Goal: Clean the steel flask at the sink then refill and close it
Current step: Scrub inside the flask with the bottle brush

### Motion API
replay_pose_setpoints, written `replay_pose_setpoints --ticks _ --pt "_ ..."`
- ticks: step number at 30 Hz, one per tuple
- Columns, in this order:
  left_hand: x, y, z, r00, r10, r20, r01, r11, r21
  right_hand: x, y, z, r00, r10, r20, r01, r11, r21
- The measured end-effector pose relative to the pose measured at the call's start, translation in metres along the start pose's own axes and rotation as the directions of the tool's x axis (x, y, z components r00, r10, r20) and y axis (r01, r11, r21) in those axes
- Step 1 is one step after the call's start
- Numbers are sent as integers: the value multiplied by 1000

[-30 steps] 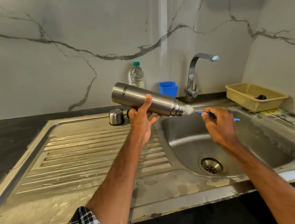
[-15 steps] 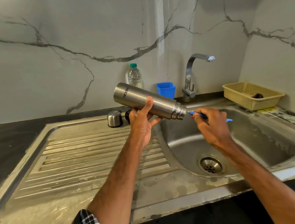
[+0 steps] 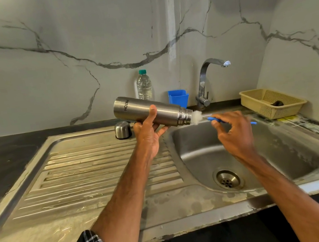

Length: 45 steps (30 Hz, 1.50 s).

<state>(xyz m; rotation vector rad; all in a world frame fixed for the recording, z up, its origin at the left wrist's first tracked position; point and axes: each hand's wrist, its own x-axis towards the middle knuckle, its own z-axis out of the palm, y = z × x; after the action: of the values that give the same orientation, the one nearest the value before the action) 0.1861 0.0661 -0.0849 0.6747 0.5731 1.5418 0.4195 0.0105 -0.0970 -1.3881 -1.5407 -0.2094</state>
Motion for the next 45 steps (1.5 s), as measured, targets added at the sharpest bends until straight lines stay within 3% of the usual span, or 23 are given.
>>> replay_pose_setpoints --ticks 5,10,13,20,24,30,34,39,43,45 --pt "-2 -5 2 1000 -30 -4 30 999 18 -2 -11 6 997 -72 -10 72 997 3" --pt "-1 -1 1 998 -36 -55 34 999 -35 -1 1 -1 988 -73 -134 72 997 -8" --pt "-8 -12 6 997 -71 -33 71 997 -2 -10 -13 14 984 -113 -139 115 993 8" --pt "-3 -2 5 997 -48 -54 47 998 -29 1 1 -4 970 -24 -241 42 997 69" --pt "-11 -15 12 995 -93 -32 95 995 38 -6 -12 10 981 -83 -177 97 993 74" --pt "-5 -7 6 996 -67 -58 66 998 -23 3 12 -9 978 32 -205 -26 999 30" --pt "-8 -13 10 996 -87 -19 87 995 40 -4 1 5 993 -57 -105 57 998 2" --pt "1 -4 6 996 -56 -67 57 998 6 5 17 -9 986 70 -152 -76 996 -37" --pt "-7 -13 11 995 -83 -55 85 996 35 -4 1 1 998 -56 -41 58 997 46" --pt "-6 -8 11 997 -68 -34 70 997 43 -2 3 -2 998 -45 -32 46 998 44"
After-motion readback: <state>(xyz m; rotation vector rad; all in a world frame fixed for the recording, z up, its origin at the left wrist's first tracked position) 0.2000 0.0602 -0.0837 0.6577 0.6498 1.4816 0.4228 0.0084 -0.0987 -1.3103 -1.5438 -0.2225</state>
